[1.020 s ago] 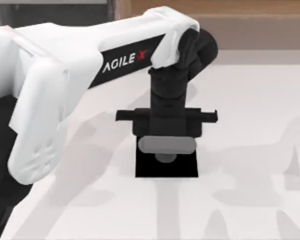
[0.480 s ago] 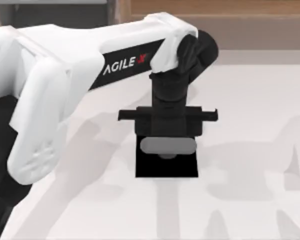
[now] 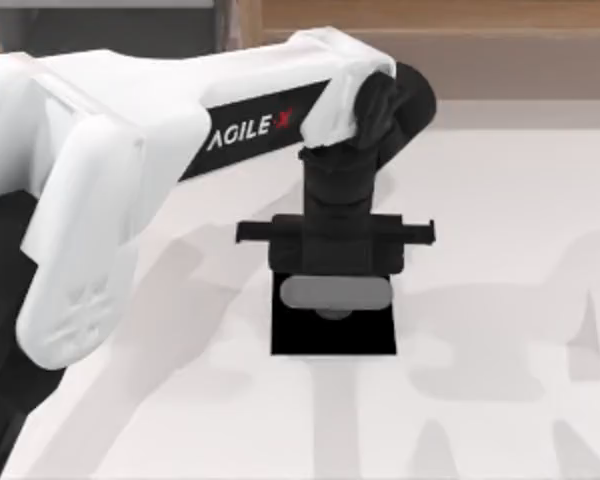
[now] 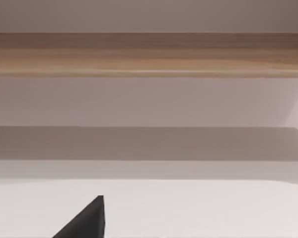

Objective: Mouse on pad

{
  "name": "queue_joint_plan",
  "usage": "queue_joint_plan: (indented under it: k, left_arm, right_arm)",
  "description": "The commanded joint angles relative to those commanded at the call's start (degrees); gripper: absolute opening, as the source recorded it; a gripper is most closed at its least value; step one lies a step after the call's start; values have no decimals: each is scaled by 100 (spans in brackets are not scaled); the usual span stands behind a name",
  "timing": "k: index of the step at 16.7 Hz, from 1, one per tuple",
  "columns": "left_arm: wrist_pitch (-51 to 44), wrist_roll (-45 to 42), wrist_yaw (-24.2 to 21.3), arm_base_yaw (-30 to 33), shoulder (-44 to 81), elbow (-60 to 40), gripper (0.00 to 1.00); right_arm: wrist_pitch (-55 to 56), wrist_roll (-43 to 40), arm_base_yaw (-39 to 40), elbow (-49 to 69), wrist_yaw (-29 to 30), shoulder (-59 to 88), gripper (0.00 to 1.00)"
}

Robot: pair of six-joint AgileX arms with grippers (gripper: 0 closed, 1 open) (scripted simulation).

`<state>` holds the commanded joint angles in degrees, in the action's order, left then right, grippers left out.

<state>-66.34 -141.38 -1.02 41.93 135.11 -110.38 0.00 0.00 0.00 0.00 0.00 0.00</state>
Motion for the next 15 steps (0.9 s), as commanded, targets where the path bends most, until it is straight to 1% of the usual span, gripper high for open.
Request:
queue_joint_plan:
  k: [9, 10, 15]
  left_arm:
    - [0, 0, 0, 0, 0, 0, 98]
    - [0, 0, 0, 0, 0, 0, 100]
    - [0, 0, 0, 0, 0, 0, 100]
  right_arm:
    - [0, 0, 0, 0, 0, 0, 100]
    - [0, 0, 0, 0, 0, 0, 100]
    - [0, 0, 0, 0, 0, 0, 100]
